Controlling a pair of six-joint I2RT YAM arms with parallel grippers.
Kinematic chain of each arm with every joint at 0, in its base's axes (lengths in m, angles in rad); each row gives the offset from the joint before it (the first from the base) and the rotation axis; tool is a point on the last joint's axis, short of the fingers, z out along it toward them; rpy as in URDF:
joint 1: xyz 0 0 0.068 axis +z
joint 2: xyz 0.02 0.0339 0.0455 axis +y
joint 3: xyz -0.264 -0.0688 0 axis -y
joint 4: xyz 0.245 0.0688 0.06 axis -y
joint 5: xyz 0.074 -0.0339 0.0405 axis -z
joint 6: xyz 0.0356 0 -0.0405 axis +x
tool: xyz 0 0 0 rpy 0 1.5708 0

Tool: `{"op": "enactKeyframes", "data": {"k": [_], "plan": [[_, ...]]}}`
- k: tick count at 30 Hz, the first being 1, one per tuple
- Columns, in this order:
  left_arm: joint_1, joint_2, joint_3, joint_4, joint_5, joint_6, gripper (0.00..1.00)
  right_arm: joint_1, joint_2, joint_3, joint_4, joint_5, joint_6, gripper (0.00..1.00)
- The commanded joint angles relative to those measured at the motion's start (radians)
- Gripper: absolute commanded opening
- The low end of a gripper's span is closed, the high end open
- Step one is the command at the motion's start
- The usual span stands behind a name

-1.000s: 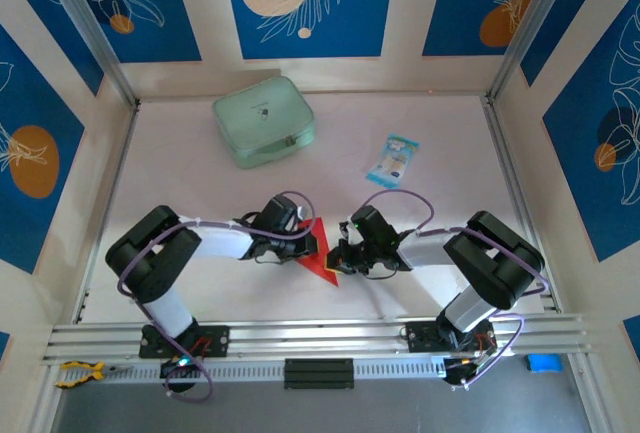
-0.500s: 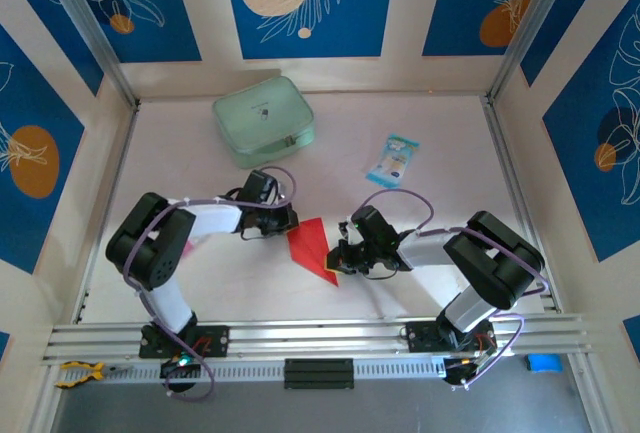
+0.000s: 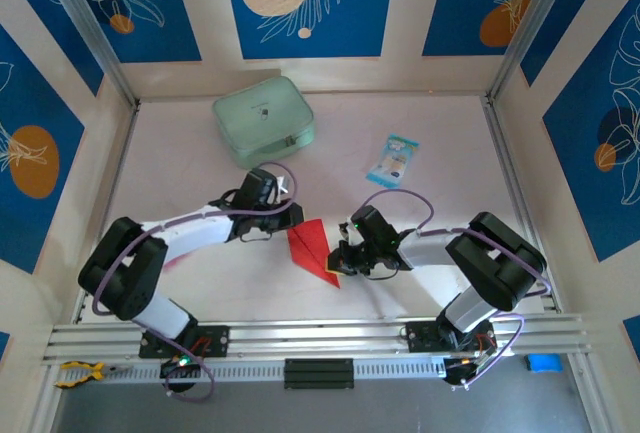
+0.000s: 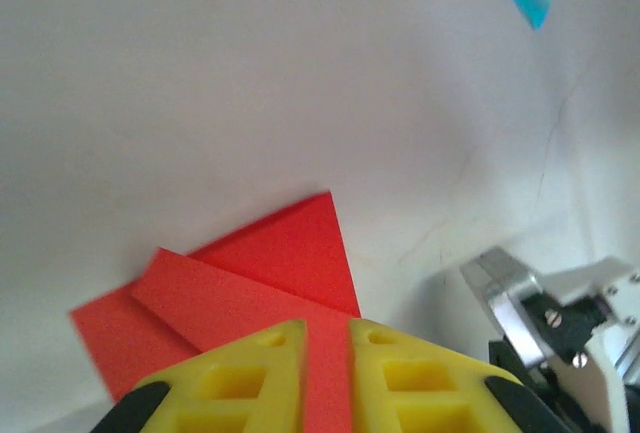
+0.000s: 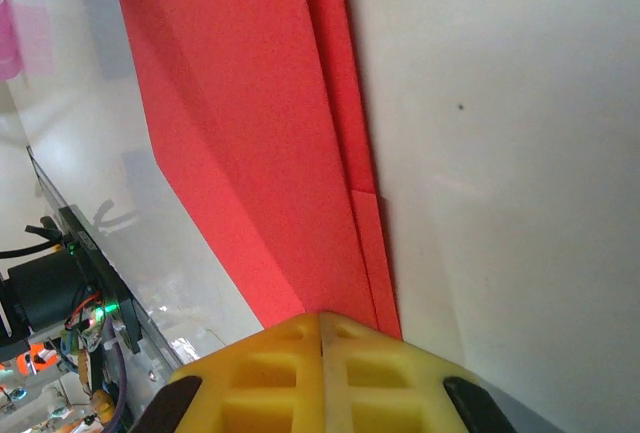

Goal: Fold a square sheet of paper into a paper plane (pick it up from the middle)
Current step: Fourth fold the wing at the center of the table.

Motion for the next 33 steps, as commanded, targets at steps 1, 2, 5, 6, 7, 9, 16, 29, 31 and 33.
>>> {"op": "enactKeyframes", "data": {"k": [1, 2, 5, 6, 7, 9, 16, 29, 31, 33], "plan": [[-0.035, 0.058, -0.027, 0.041, 0.035, -0.006, 0.16, 0.003, 0.016, -0.029, -0.172, 0.042, -0.015, 0.0], [-0.041, 0.078, -0.025, 0.047, 0.034, -0.006, 0.15, 0.004, 0.014, -0.028, -0.171, 0.042, -0.014, 0.0], [-0.042, 0.136, -0.026, 0.056, 0.031, -0.003, 0.12, 0.002, 0.004, -0.014, -0.186, 0.038, -0.023, 0.0], [-0.042, 0.154, -0.026, 0.057, 0.031, -0.002, 0.11, 0.002, -0.001, -0.005, -0.191, 0.036, -0.028, 0.0], [-0.043, 0.168, -0.025, 0.055, 0.031, -0.002, 0.1, 0.002, -0.007, 0.002, -0.201, 0.035, -0.03, 0.0], [-0.041, 0.187, -0.025, 0.046, 0.027, 0.004, 0.09, 0.004, -0.025, 0.027, -0.224, 0.028, -0.044, 0.0], [-0.042, 0.206, -0.031, -0.013, -0.015, 0.033, 0.07, 0.015, -0.101, 0.11, -0.277, 0.025, -0.085, 0.0], [-0.041, 0.223, -0.026, -0.011, -0.015, 0.038, 0.06, 0.06, 0.046, 0.121, -0.256, 0.037, -0.07, 0.0], [-0.041, 0.227, -0.03, -0.007, -0.013, 0.038, 0.06, 0.059, 0.019, 0.082, -0.233, 0.025, -0.059, 0.0], [-0.04, 0.229, -0.031, -0.005, -0.015, 0.038, 0.06, 0.059, -0.016, 0.039, -0.215, 0.013, -0.052, 0.01]]}}
